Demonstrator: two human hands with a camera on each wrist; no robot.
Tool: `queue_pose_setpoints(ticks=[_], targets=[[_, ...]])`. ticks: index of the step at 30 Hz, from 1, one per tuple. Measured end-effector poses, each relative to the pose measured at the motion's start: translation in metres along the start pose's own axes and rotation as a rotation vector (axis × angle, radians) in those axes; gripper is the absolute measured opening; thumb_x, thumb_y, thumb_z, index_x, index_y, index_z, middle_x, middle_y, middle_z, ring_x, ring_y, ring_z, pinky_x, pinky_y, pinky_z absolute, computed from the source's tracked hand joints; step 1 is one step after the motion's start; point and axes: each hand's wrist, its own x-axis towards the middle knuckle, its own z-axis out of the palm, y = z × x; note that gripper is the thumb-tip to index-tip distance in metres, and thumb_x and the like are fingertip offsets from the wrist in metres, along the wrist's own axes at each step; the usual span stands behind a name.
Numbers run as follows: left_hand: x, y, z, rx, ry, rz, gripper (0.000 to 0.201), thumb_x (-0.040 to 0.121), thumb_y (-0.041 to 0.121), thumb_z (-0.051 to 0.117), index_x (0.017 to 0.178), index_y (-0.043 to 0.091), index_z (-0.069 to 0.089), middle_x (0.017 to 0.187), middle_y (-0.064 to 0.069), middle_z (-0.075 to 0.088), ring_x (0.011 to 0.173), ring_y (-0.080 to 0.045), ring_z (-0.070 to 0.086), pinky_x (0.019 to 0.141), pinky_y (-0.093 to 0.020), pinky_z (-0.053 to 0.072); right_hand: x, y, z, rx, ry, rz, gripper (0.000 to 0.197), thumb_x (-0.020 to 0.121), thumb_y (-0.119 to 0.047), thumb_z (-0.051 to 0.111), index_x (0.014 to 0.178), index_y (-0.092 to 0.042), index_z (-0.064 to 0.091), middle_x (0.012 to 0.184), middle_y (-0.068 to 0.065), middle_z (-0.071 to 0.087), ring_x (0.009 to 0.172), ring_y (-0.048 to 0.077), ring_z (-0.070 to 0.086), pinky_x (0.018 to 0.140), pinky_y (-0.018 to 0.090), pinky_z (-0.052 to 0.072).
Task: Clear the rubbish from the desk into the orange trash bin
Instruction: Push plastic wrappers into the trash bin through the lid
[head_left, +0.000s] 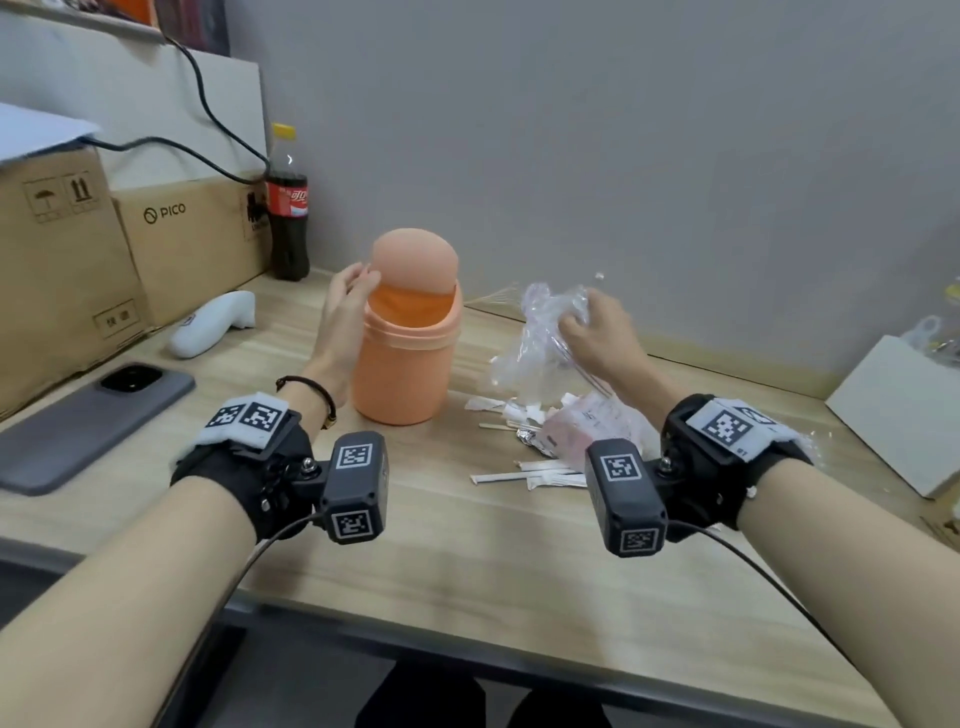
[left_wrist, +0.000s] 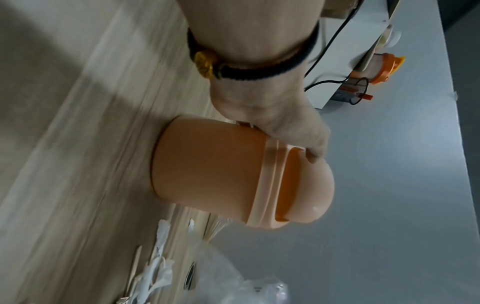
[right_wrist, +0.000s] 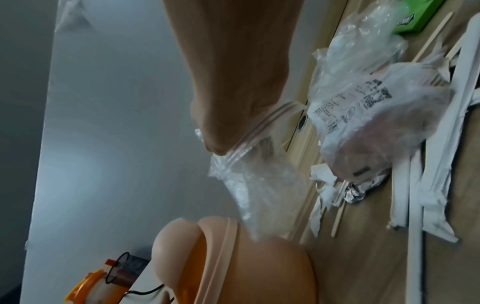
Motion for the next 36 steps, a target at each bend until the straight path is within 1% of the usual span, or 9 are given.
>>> queue_pose_setpoints(ticks=[2,9,13,16,22,26,30,33,36], targets=[[0.001,-0.002,0.002,-0.008,0.011,0.004,0.043,0.102,0.042,0.045,0.141,0.026,0.045,0.137,0.008,0.050,0.124,-0.008,0.043,0.092,-0.024,0.035,-0.001,-0.002,0.006,0.039,-0.002,0.002,0.018,0.096,-0.013,0.037,0.108,-0.005,0.050,0.114,0.012,0.056,0.107,0.030,0.052,0.094,0.046,0.045],[-0.002,-0.009,0.009,0.014,0.037,0.012,0.027,0.104,0.043,0.040,0.127,0.032,0.044,0.122,0.012,0.053,0.107,0.002,0.048,0.083,-0.020,0.038,0.000,-0.024,0.023,0.207,-0.028,-0.113,0.013,0.097,-0.011,0.030,0.100,-0.023,0.035,0.073,0.000,0.044,0.060,0.020,0.039,0.060,0.035,0.035],[-0.007,-0.016,0.017,0.043,0.050,0.054,0.038,0.104,0.043,0.037,0.138,0.026,0.039,0.126,0.010,0.051,0.109,0.000,0.050,0.083,-0.018,0.039,-0.008,-0.037,0.028,0.205,-0.163,-0.091,0.040,0.095,-0.041,0.052,0.128,-0.025,0.037,0.123,-0.002,0.049,0.106,0.017,0.050,0.080,0.030,0.039],[-0.008,-0.019,0.024,0.084,0.062,0.084,0.043,0.101,0.046,0.041,0.137,0.023,0.042,0.131,0.002,0.050,0.117,-0.009,0.050,0.087,-0.021,0.040,-0.013,-0.036,0.032,0.170,-0.333,-0.156,0.069,0.088,-0.031,0.067,0.146,-0.020,0.029,0.138,0.000,0.036,0.126,0.011,0.034,0.102,0.026,0.031],[0.003,-0.016,0.023,0.116,0.101,0.082,0.048,0.096,0.048,0.049,0.132,0.017,0.048,0.129,0.000,0.051,0.115,-0.012,0.052,0.088,-0.025,0.041,-0.009,-0.020,0.033,0.292,-0.231,-0.093,0.047,0.085,0.007,0.032,0.096,-0.022,0.067,0.080,-0.001,0.061,0.052,0.007,0.045,0.052,0.022,0.038],[0.008,-0.011,0.024,0.127,0.048,0.096,0.046,0.100,0.044,0.046,0.140,0.022,0.042,0.142,0.003,0.043,0.126,-0.011,0.043,0.102,-0.028,0.036,-0.007,-0.001,0.030,0.353,-0.214,0.016,0.040,0.088,0.004,0.028,0.085,-0.020,0.060,0.079,0.000,0.056,0.064,0.018,0.044,0.062,0.028,0.036],[0.006,-0.007,0.031,0.098,-0.016,0.136,0.027,0.105,0.038,0.038,0.130,0.033,0.047,0.127,0.012,0.051,0.114,-0.002,0.048,0.089,-0.022,0.037,-0.010,0.015,0.024,0.371,-0.148,0.058,0.032,0.091,-0.003,0.031,0.081,-0.025,0.052,0.082,-0.002,0.052,0.056,0.005,0.042,0.050,0.017,0.032],[0.003,-0.012,0.040,0.136,-0.011,0.162,0.024,0.104,0.042,0.037,0.122,0.034,0.050,0.124,0.007,0.054,0.113,-0.006,0.050,0.087,-0.023,0.038,-0.006,0.017,0.018,0.439,-0.111,0.092,0.010,0.088,-0.026,0.044,0.081,-0.023,0.052,0.091,-0.001,0.055,0.076,0.016,0.047,0.068,0.030,0.038],[0.000,-0.020,0.050,0.190,0.005,0.218,0.025,0.101,0.045,0.042,0.121,0.033,0.051,0.125,0.003,0.050,0.117,-0.011,0.049,0.095,-0.026,0.041,-0.002,0.005,0.011,0.577,-0.139,0.115,0.034,0.072,-0.045,0.056,0.093,-0.021,0.047,0.097,-0.006,0.049,0.091,0.012,0.049,0.080,0.032,0.040]])
